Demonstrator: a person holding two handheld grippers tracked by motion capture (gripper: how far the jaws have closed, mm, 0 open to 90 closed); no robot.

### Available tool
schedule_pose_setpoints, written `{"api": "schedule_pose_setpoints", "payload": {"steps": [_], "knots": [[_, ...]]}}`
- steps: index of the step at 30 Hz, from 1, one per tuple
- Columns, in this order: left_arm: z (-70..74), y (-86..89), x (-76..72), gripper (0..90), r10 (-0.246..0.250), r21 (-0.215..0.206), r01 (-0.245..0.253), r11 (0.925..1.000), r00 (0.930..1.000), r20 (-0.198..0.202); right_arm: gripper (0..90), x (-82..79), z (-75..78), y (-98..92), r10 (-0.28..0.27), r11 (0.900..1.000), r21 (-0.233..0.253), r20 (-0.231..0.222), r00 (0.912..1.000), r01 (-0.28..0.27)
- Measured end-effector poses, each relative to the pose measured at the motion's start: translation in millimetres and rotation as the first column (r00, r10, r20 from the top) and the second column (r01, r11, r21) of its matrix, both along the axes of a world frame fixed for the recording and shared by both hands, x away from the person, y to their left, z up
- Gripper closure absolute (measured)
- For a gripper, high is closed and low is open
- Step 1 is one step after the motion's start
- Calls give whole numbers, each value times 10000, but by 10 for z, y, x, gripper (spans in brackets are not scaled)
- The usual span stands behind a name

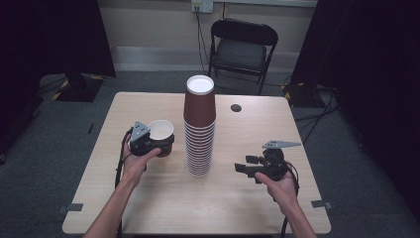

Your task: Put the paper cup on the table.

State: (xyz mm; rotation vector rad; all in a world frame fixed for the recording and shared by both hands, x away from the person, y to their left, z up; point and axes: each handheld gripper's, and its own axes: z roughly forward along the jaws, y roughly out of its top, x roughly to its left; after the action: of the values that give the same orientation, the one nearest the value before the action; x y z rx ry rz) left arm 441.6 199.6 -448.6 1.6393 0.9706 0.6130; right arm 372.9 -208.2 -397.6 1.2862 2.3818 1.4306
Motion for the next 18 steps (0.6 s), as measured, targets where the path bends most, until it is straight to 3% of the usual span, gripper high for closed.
{"api": "schedule_pose_setpoints", "payload": {"steps": [1,5,10,13,15,18], "knots": [[-25,3,20,76,-98,-102,98,9999,9999,-47,346,3,-3,-4,3,10000,9,3,10000,-3],[-84,-2,60,77,30,71,-28,10000,9991,-416,347,11,-16,-8,-33,10000,-21,-59,10000,32],[-141,-13,75,77,-141,369,166,9992,9977,-667,347,8,-23,-2,-18,10000,-35,-70,10000,18],[-161,1,84,76,-79,195,100,9998,9947,-1029,353,8,-21,-9,-70,10000,-7,-103,9999,69],[-165,-10,70,76,-84,405,120,9991,9962,-870,352,8,-21,-10,-59,10000,5,-123,9999,60],[-167,-7,54,80,-129,547,180,9983,9955,-937,352,1,-16,-9,-40,10000,-8,-94,9999,40]]}}
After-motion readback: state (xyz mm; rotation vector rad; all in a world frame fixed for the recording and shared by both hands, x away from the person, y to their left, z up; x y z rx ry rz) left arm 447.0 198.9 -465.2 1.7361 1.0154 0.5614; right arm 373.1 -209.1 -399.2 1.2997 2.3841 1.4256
